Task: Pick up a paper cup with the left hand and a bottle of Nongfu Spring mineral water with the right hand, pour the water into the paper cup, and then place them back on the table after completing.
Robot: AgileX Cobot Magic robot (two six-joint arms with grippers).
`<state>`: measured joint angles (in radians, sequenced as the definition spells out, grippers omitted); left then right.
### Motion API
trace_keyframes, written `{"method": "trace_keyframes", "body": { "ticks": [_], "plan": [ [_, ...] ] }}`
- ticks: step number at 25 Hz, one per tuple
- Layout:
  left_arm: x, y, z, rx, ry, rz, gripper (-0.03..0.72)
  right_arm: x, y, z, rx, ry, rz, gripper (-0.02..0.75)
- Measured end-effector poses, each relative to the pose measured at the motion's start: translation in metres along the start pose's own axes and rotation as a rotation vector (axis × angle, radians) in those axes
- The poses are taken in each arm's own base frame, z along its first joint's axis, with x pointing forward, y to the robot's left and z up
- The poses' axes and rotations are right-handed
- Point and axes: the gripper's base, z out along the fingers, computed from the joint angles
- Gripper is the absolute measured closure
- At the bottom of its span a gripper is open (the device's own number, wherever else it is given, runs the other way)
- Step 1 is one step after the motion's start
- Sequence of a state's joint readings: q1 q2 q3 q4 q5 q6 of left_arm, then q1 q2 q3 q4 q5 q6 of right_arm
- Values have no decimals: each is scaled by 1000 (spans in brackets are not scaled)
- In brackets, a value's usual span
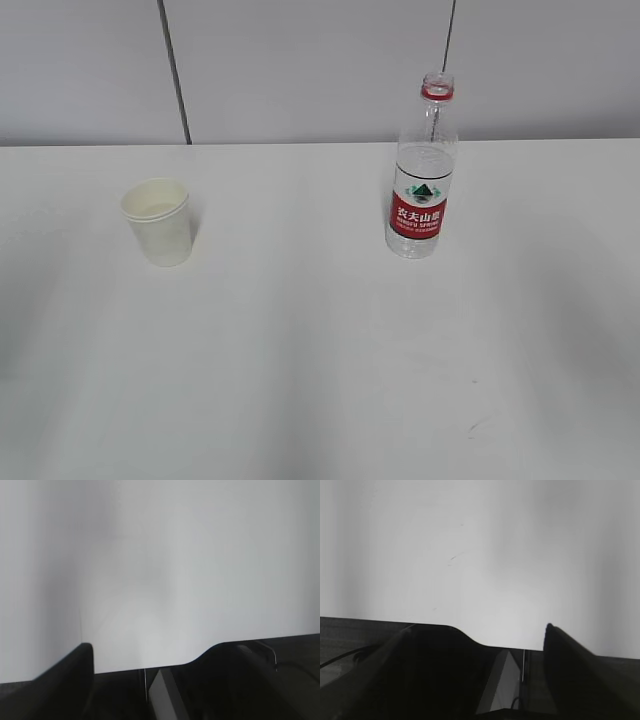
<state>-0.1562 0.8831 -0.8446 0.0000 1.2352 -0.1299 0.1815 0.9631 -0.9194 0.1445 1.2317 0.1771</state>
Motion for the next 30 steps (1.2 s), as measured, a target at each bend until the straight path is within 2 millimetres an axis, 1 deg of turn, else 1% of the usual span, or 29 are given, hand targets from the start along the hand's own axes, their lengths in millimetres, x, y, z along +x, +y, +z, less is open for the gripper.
{"method": "trace_keyframes", "body": {
  "ticks": [5, 8, 14, 17, 19, 22, 25, 30],
  "plan": [
    [31, 4, -37, 24, -188, 2, 175, 25, -12, -36, 88, -180, -58, 150],
    [49, 6, -52, 36, -278, 2, 176, 44, -20, -57, 130, -299, -78, 150],
    [77, 11, -70, 41, -410, 31, 178, 83, -27, -86, 122, -477, -95, 151],
    [91, 12, -69, 40, -443, 52, 178, 101, -30, -94, 115, -548, -124, 151],
    [101, 14, -65, 41, -458, 54, 178, 112, -33, -92, 114, -571, -131, 151],
    [116, 16, -59, 44, -490, 55, 182, 129, -38, -81, 113, -585, -136, 151],
    [130, 18, -55, 46, -527, 57, 188, 143, -44, -63, 124, -576, -165, 150],
    [146, 19, -46, 53, -565, 72, 189, 162, -52, -33, 134, -553, -196, 150]
  ]
}}
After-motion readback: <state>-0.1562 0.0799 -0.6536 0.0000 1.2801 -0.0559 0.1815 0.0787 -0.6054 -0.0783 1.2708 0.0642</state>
